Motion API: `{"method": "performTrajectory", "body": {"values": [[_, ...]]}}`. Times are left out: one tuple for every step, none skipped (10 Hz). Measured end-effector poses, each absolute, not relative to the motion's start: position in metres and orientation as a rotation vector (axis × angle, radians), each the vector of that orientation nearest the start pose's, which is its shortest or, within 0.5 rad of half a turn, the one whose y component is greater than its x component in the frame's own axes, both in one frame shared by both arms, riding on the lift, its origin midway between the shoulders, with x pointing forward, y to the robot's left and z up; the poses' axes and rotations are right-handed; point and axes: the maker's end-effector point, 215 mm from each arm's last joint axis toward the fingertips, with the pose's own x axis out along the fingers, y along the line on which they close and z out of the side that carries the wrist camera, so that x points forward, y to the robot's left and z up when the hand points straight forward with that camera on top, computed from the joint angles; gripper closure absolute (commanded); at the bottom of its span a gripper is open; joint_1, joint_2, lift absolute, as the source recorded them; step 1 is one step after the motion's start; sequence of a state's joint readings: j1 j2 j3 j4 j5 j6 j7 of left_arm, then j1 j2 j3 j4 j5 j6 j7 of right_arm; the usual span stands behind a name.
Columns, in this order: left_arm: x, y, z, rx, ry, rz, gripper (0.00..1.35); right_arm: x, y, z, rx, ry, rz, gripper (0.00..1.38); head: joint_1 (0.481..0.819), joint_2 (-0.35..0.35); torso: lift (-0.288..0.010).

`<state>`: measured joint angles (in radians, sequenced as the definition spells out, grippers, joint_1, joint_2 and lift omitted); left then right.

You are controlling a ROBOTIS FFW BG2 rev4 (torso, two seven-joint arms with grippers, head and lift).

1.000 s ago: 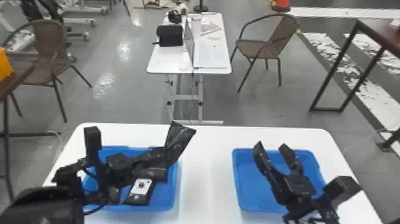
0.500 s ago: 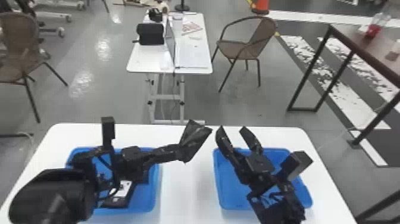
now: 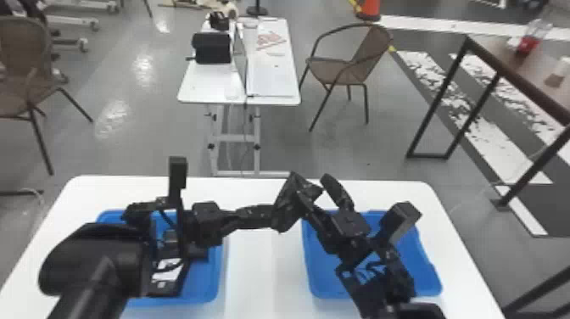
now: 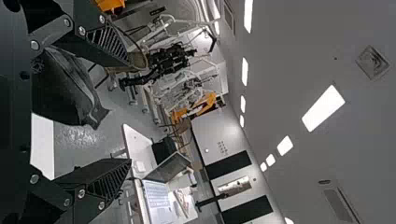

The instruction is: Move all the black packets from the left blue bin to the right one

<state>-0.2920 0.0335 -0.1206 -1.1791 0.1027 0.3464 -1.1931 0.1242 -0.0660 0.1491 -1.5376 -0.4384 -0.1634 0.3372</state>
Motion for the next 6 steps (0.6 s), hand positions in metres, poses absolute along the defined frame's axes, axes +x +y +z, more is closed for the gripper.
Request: {"method": "performTrajectory", "body": {"values": [[0.504, -0.012, -0.405, -0.278, 0.387, -1.289, 1.21, 0.530, -0.110, -0.366, 0.396, -0.019, 0.433, 0.44, 0.695, -0.129, 0.000], [0.504, -0.016, -0.401, -0.272, 0.380, -1.301, 1.21, 0.531, -0.105, -0.371, 0.409, -0.004, 0.444, 0.84, 0.695, -0.129, 0.000], [0.505, -0.019, -0.399, -0.271, 0.376, -1.306, 1.21, 0.531, -0.103, -0.377, 0.420, 0.012, 0.450, 1.10, 0.695, -0.130, 0.000], [0.505, -0.020, -0.398, -0.272, 0.374, -1.307, 1.21, 0.531, -0.102, -0.381, 0.427, 0.023, 0.450, 1.26, 0.695, -0.130, 0.000], [0.506, -0.019, -0.397, -0.275, 0.371, -1.305, 1.21, 0.531, -0.102, -0.381, 0.422, 0.024, 0.451, 1.28, 0.695, -0.129, 0.000], [0.506, -0.018, -0.397, -0.277, 0.367, -1.301, 1.19, 0.531, -0.103, -0.381, 0.417, 0.022, 0.451, 1.28, 0.695, -0.128, 0.000]]}}
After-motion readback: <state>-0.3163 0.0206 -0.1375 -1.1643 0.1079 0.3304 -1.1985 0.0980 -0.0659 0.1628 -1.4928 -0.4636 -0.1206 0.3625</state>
